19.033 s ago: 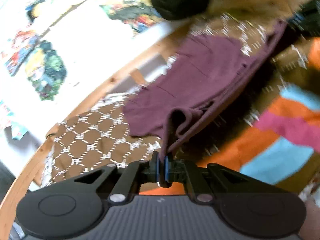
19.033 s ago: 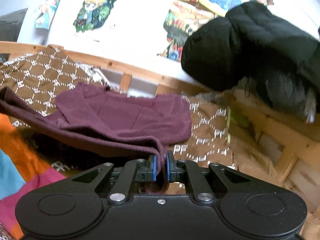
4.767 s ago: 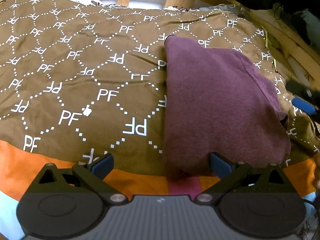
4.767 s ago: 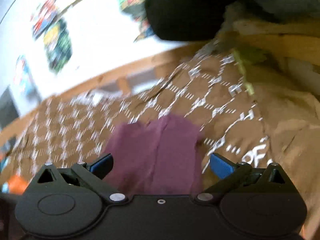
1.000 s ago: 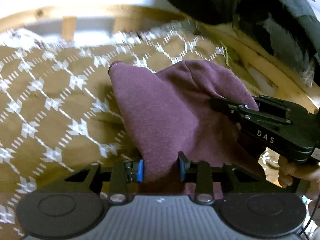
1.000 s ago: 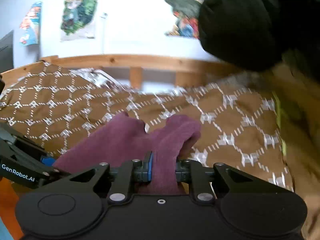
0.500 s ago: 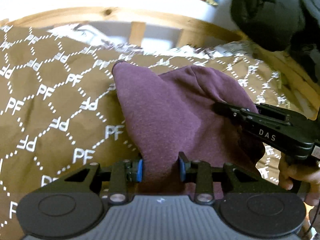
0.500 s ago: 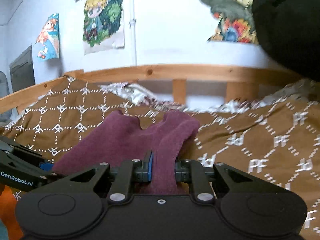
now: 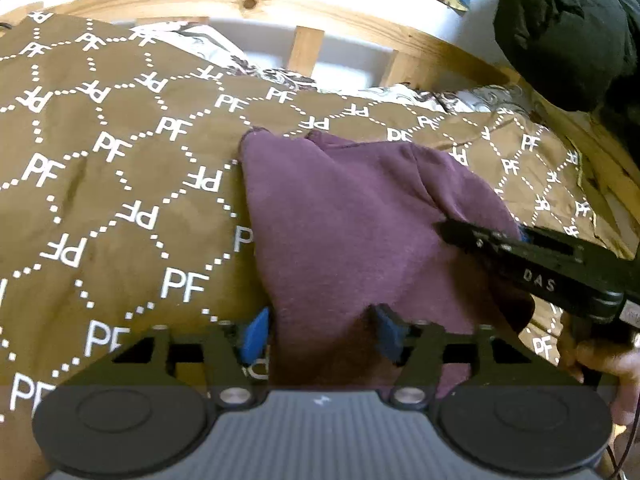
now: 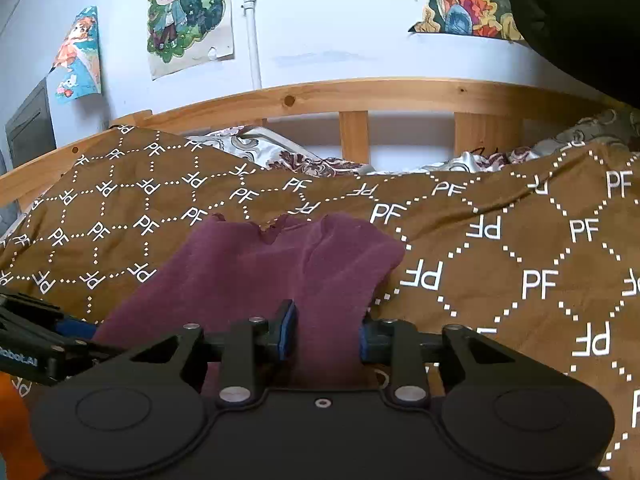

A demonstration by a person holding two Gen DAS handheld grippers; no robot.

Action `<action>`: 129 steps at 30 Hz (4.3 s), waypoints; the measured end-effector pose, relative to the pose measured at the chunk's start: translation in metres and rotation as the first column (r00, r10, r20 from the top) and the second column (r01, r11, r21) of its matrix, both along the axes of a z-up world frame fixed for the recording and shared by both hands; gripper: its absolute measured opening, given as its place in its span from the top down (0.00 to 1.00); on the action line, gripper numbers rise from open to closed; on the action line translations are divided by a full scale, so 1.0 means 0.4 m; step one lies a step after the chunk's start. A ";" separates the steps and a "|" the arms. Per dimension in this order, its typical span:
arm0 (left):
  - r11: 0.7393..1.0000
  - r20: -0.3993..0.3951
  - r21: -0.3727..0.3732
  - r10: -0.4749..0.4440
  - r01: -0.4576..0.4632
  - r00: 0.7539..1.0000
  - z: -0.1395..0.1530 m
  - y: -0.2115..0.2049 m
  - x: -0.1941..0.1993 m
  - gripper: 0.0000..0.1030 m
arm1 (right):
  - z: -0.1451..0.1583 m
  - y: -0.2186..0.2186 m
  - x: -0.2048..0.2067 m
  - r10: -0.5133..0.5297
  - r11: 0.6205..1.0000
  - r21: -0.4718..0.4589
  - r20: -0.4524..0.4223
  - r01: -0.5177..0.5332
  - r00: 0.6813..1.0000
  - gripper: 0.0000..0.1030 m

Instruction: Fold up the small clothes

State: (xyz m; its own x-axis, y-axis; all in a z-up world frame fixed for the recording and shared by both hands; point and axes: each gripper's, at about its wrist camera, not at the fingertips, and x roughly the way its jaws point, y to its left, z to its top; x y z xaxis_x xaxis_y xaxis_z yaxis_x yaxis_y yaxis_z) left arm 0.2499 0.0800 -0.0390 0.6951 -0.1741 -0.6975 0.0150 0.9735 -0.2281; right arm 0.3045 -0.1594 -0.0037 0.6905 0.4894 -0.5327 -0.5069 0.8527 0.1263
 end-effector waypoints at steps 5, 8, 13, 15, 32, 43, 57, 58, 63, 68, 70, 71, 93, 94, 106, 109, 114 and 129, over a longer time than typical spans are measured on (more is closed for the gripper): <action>0.997 0.029 0.017 0.071 -0.071 0.997 0.024 0.001 -0.020 0.10 | 0.008 -0.016 -0.023 -0.016 1.000 0.001 0.011 0.016 1.000 0.35; 0.993 0.057 0.043 0.104 -0.106 0.993 0.045 -0.005 -0.047 0.04 | 0.028 -0.034 -0.049 -0.031 1.000 0.003 0.039 0.031 0.999 0.20; 0.982 0.128 0.089 0.156 -0.168 0.979 0.084 -0.025 -0.119 0.00 | 0.073 -0.074 -0.118 -0.049 0.999 -0.003 0.104 0.049 0.993 0.01; 0.978 0.160 0.090 0.170 -0.186 0.972 0.097 -0.034 -0.154 0.00 | 0.093 -0.098 -0.147 -0.048 0.999 0.011 0.121 0.047 0.992 0.01; 0.953 0.348 0.183 0.168 -0.243 0.922 0.182 -0.137 -0.459 0.00 | 0.227 -0.256 -0.489 -0.124 0.990 0.090 0.233 0.105 0.965 0.01; 0.943 0.320 0.244 0.140 -0.224 0.937 0.141 -0.160 -0.561 0.00 | 0.229 -0.296 -0.629 -0.159 0.985 0.102 0.256 0.137 0.953 0.00; 0.940 0.261 0.251 0.166 -0.233 0.951 0.083 -0.146 -0.565 0.00 | 0.170 -0.296 -0.636 -0.135 0.991 0.051 0.183 0.127 0.974 0.01; 0.940 0.259 0.249 0.168 -0.234 0.951 0.081 -0.145 -0.564 0.00 | 0.169 -0.295 -0.635 -0.134 0.991 0.049 0.182 0.127 0.974 0.01; 0.939 0.255 0.248 0.176 -0.240 0.951 0.077 -0.143 -0.561 0.00 | 0.160 -0.293 -0.630 -0.133 0.991 0.045 0.168 0.128 0.977 0.00; 0.938 0.254 0.250 0.177 -0.242 0.951 0.076 -0.143 -0.561 0.00 | 0.154 -0.290 -0.631 -0.131 0.991 0.037 0.161 0.126 0.978 0.00; 0.937 0.255 0.253 0.176 -0.241 0.951 0.077 -0.144 -0.561 0.00 | 0.154 -0.289 -0.631 -0.129 0.992 0.033 0.164 0.125 0.978 0.01; 0.937 0.257 0.254 0.175 -0.241 0.951 0.077 -0.144 -0.561 0.00 | 0.155 -0.288 -0.632 -0.128 0.992 0.031 0.166 0.125 0.978 0.01; 0.932 0.262 0.259 0.186 -0.255 0.947 0.082 -0.139 -0.565 0.00 | 0.158 -0.294 -0.630 -0.129 0.992 0.036 0.165 0.125 0.978 0.01; 0.932 0.262 0.259 0.187 -0.255 0.947 0.082 -0.138 -0.565 0.00 | 0.158 -0.294 -0.630 -0.129 0.991 0.036 0.165 0.125 0.978 0.01; 0.931 0.264 0.262 0.185 -0.255 0.947 0.084 -0.137 -0.565 0.00 | 0.158 -0.297 -0.628 -0.132 0.991 0.037 0.165 0.128 0.978 0.01; 0.931 0.264 0.263 0.184 -0.255 0.947 0.084 -0.137 -0.565 0.00 | 0.158 -0.298 -0.628 -0.132 0.991 0.038 0.164 0.127 0.978 0.00; 0.931 0.264 0.262 0.184 -0.254 0.947 0.084 -0.137 -0.565 0.00 | 0.159 -0.298 -0.628 -0.132 0.991 0.038 0.164 0.127 0.978 0.00; 0.934 0.257 0.258 0.181 -0.248 0.949 0.079 -0.134 -0.565 0.00 | 0.156 -0.302 -0.626 -0.135 0.991 0.041 0.158 0.130 0.978 0.01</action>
State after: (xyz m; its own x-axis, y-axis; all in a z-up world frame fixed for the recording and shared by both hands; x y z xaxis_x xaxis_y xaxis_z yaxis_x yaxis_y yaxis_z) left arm 0.0239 0.0265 -0.0076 0.8380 0.1782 -0.5157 -0.1828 0.9822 0.0423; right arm 0.0541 -0.2803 0.0587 0.8256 0.4019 -0.3960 -0.4051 0.9108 0.0797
